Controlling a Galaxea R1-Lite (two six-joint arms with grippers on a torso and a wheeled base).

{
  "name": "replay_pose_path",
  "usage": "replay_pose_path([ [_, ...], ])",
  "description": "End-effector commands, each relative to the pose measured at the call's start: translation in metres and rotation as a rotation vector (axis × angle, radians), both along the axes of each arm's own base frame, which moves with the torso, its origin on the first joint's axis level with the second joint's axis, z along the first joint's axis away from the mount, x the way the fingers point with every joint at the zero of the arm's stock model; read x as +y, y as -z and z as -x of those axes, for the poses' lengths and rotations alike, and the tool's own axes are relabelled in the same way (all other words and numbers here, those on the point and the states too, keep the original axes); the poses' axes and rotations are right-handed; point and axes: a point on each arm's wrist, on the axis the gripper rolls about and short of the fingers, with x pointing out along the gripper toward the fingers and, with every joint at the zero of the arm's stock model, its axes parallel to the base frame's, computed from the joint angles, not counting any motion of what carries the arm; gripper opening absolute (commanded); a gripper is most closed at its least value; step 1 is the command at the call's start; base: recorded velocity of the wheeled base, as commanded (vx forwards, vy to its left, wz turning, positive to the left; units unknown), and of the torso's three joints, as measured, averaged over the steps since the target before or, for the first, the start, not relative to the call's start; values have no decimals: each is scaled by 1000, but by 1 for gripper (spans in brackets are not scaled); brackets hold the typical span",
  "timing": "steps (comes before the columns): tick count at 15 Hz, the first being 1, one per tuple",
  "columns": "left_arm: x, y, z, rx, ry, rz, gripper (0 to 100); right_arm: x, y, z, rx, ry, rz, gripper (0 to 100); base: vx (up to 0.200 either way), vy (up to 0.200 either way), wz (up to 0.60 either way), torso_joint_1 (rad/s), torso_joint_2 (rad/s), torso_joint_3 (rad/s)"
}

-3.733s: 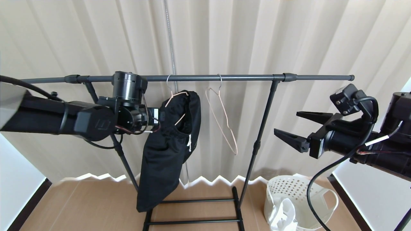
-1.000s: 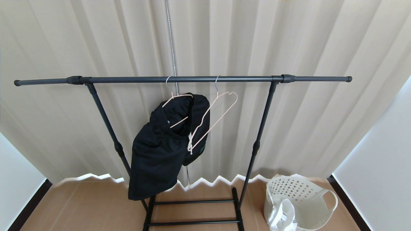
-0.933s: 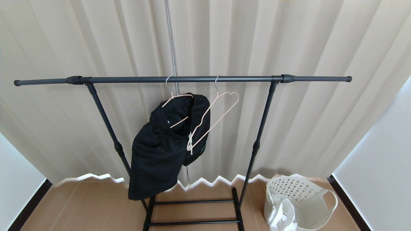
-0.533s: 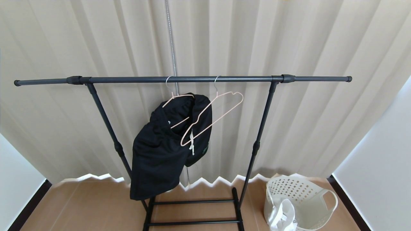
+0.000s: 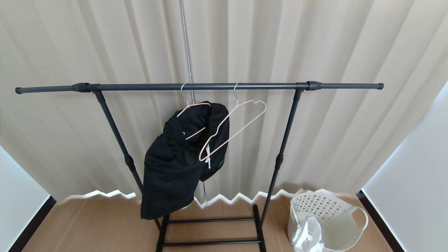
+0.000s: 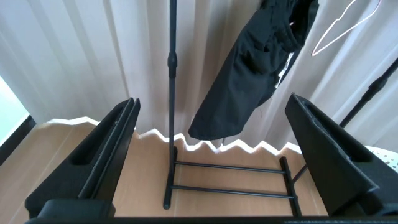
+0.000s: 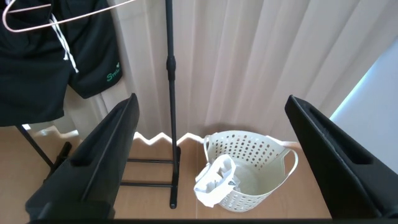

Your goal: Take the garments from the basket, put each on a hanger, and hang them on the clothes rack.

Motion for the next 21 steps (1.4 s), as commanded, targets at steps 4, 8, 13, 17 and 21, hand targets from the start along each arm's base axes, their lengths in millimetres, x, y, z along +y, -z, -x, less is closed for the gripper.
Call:
replay_pose_path([
  [4,0,0,0,1,-1,-2,100,0,0,0,-1,-3,0,100,0,0,0,-63,151,82],
  [8,0,0,0,1,-1,-2,100,0,0,0,-1,-1,0,100,0,0,0,-140,328,184],
  [13,0,0,0,1,-1,-2,100,0,0,0,-1,-1,0,100,0,0,0,-145,347,195],
  [17,0,0,0,1,-1,-2,100,0,0,0,-1,-3,0,100,0,0,0,-146,354,208],
  [21,0,0,0,1,-1,-2,100,0,0,0,-1,-3,0,100,0,0,0,-149,370,216],
])
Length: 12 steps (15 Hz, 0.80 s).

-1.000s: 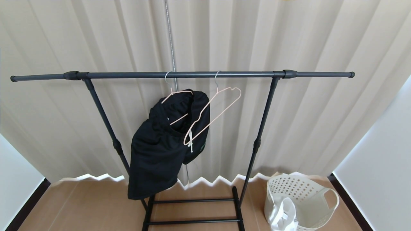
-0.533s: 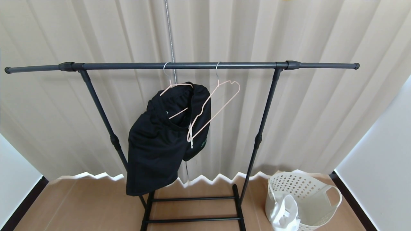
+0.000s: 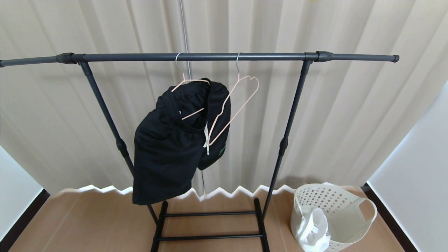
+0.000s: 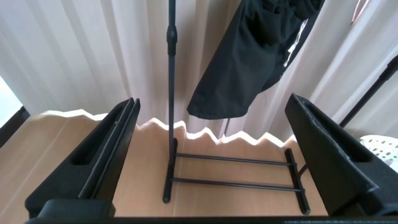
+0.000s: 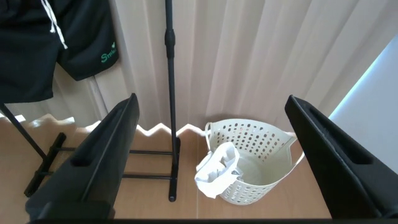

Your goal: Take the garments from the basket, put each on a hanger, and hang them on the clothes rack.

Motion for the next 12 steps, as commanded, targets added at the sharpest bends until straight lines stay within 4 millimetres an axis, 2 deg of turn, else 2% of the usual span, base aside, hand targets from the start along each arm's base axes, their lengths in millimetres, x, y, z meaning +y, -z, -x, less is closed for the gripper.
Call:
replay_pose_path([
  [1,0,0,0,1,-1,0,100,0,0,0,-1,0,0,100,0,0,0,-159,398,237],
  [12,0,0,0,1,2,0,100,0,0,0,-1,-1,0,100,0,0,0,-191,522,329],
])
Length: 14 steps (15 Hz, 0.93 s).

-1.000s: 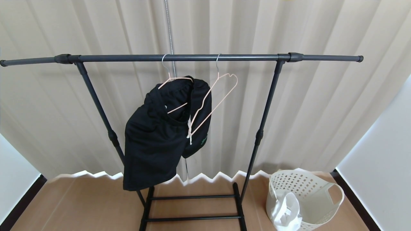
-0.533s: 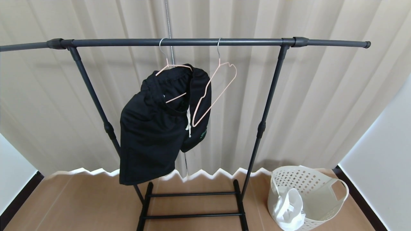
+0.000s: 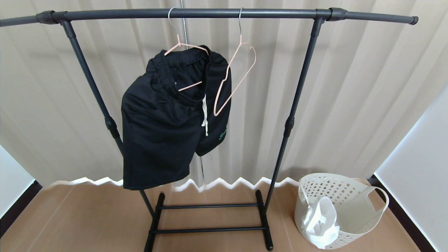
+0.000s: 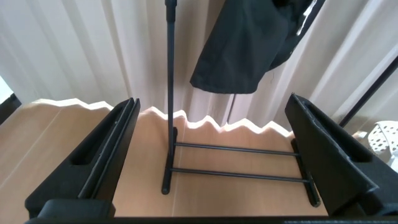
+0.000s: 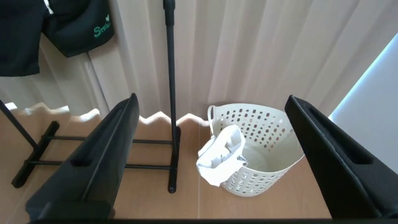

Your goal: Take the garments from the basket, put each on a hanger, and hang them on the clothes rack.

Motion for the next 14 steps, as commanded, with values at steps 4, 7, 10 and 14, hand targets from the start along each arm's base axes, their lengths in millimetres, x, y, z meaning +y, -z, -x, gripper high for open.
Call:
replay_pose_path([
  [4,0,0,0,2,0,0,100,0,0,0,0,-1,0,100,0,0,0,-146,499,355],
  [7,0,0,0,2,-2,0,100,0,0,0,0,-1,0,100,0,0,0,-113,474,355],
  [10,0,0,0,2,0,0,100,0,0,0,0,-1,0,100,0,0,0,-80,460,386],
  [14,0,0,0,2,-2,0,100,0,0,0,-2,-1,-4,100,0,0,0,-38,442,397],
])
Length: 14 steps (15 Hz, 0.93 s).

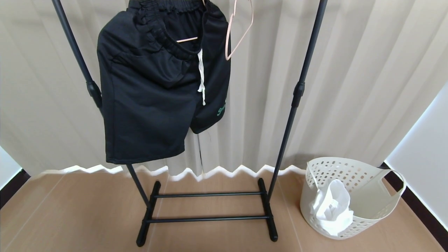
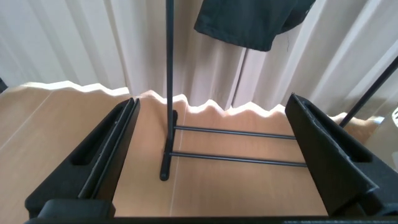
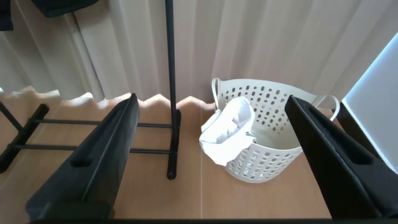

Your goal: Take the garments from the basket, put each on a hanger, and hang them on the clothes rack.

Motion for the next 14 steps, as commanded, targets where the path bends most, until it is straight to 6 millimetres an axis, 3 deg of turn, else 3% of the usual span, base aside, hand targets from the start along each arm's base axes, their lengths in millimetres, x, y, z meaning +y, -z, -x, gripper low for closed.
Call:
replay_pose_path([
  [1,0,0,0,1,0,0,100,0,0,0,-3,-1,1,100,0,0,0,-17,232,212],
  [4,0,0,0,1,0,0,100,0,0,0,-3,-1,2,100,0,0,0,-3,75,68],
  [10,0,0,0,1,1,0,100,0,0,0,-3,-1,2,100,0,0,-600,2,12,12],
  [11,0,0,0,2,1,0,100,0,0,0,-3,-1,2,100,0,0,0,0,0,0],
  [14,0,0,0,2,1,0,100,0,0,0,-3,-1,2,100,200,0,0,2,4,2],
])
